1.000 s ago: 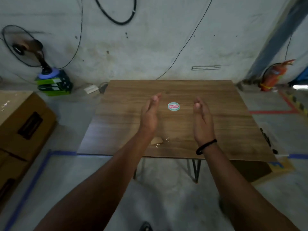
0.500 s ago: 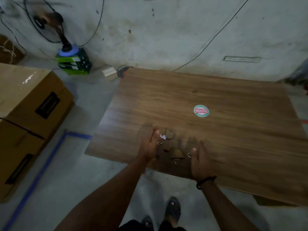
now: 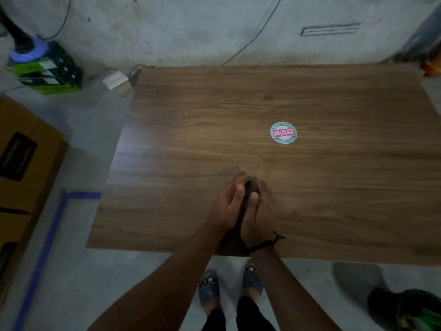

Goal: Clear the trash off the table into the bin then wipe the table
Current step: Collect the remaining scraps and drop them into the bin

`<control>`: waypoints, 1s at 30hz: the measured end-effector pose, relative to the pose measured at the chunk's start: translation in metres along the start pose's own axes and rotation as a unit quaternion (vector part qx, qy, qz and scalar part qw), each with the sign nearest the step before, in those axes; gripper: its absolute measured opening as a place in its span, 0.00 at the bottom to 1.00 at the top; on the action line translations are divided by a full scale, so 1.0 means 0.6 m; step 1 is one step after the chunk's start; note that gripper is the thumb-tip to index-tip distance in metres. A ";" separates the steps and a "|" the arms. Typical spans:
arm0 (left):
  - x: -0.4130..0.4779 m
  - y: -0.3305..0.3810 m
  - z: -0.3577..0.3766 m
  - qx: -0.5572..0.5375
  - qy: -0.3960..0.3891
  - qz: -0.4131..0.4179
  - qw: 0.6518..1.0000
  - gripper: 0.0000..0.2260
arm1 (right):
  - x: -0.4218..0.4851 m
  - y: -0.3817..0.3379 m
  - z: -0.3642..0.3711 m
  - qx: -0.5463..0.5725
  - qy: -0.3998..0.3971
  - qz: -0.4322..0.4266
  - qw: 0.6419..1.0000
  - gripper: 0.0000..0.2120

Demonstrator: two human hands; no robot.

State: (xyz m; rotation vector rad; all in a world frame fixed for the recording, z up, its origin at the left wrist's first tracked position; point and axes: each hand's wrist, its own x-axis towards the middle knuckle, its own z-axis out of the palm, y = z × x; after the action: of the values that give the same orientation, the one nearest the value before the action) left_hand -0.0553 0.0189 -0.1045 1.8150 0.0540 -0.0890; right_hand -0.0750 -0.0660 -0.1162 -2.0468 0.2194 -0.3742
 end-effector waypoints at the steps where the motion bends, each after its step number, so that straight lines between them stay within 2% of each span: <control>1: -0.002 0.000 0.006 -0.025 0.005 0.000 1.000 0.31 | 0.003 -0.005 0.006 0.018 -0.005 0.002 1.000 0.30; 6: 0.008 -0.010 0.013 -0.167 0.042 -0.022 0.985 0.32 | 0.014 -0.022 0.029 0.140 0.013 0.047 0.989 0.33; 8: 0.011 -0.015 0.017 -0.220 0.040 -0.042 0.974 0.34 | 0.015 -0.016 0.038 0.181 0.030 0.087 0.979 0.29; 14: 0.022 -0.001 0.016 -0.401 0.067 -0.122 0.906 0.41 | 0.020 -0.015 0.055 0.322 0.061 0.152 0.932 0.21; 16: 0.026 0.001 0.011 -0.440 0.095 -0.148 0.881 0.35 | 0.024 -0.013 0.058 0.367 0.073 0.178 0.910 0.17; 18: 0.028 0.006 0.003 -0.475 0.126 -0.173 0.854 0.22 | 0.030 -0.017 0.059 0.425 0.079 0.222 0.874 0.14; 20: 0.027 0.003 0.001 -0.499 0.131 -0.201 0.833 0.19 | 0.037 -0.024 0.060 0.479 0.082 0.269 0.832 0.11; 23: 0.029 0.003 0.002 -0.503 0.122 -0.219 0.827 0.16 | 0.045 -0.033 0.066 0.513 0.059 0.295 0.804 0.10; 28: 0.031 0.009 0.004 -0.464 0.106 -0.204 0.856 0.13 | 0.043 -0.038 0.071 0.501 0.019 0.288 0.816 0.12; 30: 0.032 0.013 0.004 -0.465 0.112 -0.210 0.853 0.14 | 0.044 -0.039 0.073 0.504 0.022 0.295 0.811 0.11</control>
State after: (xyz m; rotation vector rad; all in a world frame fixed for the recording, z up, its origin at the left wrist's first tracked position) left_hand -0.0355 0.0142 -0.0992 0.8024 0.5671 -0.1304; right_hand -0.0352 -0.0271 -0.1110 -0.8430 0.5349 -0.0888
